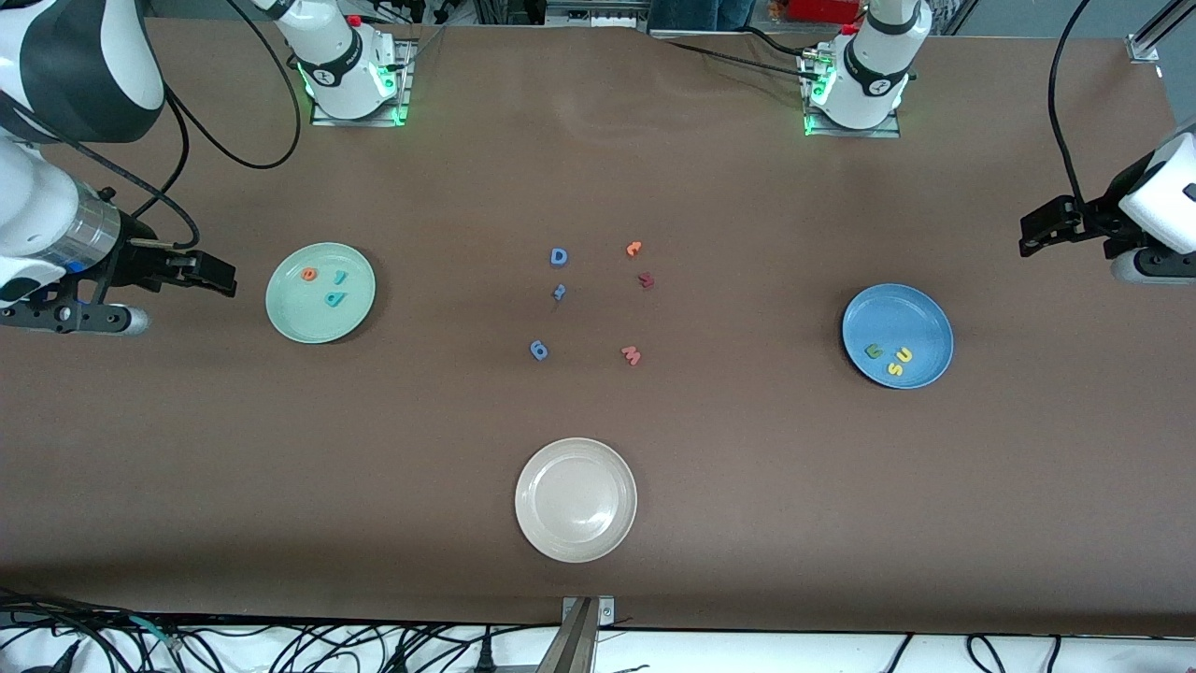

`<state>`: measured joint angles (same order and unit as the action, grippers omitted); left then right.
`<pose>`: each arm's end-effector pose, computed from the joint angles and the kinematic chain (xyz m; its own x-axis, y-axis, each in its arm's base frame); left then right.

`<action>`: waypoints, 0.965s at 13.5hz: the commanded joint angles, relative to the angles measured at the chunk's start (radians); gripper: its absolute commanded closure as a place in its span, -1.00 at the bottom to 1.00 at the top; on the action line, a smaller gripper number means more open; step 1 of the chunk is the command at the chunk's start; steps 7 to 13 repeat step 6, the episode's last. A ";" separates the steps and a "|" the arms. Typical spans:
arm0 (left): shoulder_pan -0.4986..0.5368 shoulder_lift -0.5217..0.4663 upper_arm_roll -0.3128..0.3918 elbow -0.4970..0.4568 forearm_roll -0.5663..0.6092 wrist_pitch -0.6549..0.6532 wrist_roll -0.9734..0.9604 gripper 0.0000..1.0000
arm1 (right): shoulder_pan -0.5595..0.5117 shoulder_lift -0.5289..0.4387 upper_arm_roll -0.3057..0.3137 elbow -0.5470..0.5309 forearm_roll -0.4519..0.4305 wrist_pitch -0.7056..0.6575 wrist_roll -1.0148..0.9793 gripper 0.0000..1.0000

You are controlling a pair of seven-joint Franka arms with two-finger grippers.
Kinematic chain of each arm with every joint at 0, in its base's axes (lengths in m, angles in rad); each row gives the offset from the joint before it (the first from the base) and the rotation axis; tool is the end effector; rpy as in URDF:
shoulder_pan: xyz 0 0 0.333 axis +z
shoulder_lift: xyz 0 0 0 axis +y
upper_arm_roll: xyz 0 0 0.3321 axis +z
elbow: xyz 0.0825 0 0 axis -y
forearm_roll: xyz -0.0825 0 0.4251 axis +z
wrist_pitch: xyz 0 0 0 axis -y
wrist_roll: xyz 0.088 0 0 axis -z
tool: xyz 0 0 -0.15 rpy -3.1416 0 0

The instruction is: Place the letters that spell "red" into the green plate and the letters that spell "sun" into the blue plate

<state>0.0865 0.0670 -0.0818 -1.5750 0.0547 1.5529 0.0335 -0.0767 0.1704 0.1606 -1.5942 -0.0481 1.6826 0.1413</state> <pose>0.6087 0.0125 0.5540 0.9955 -0.0281 -0.0903 -0.0324 -0.9984 -0.0461 0.6445 0.0417 0.4900 0.9957 -0.0523 -0.0761 -0.0501 -0.9983 0.0311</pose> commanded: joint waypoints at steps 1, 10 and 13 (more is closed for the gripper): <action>-0.008 0.037 0.011 0.036 -0.058 -0.011 0.020 -1.00 | -0.012 -0.009 0.013 0.002 -0.003 0.002 0.000 -0.99; -0.005 0.034 0.014 0.035 -0.101 0.016 0.028 -1.00 | -0.012 -0.009 0.013 0.002 -0.003 0.000 -0.003 -0.99; -0.005 0.034 0.014 0.035 -0.101 0.016 0.028 -1.00 | -0.012 -0.009 0.013 0.002 -0.003 0.000 -0.003 -0.99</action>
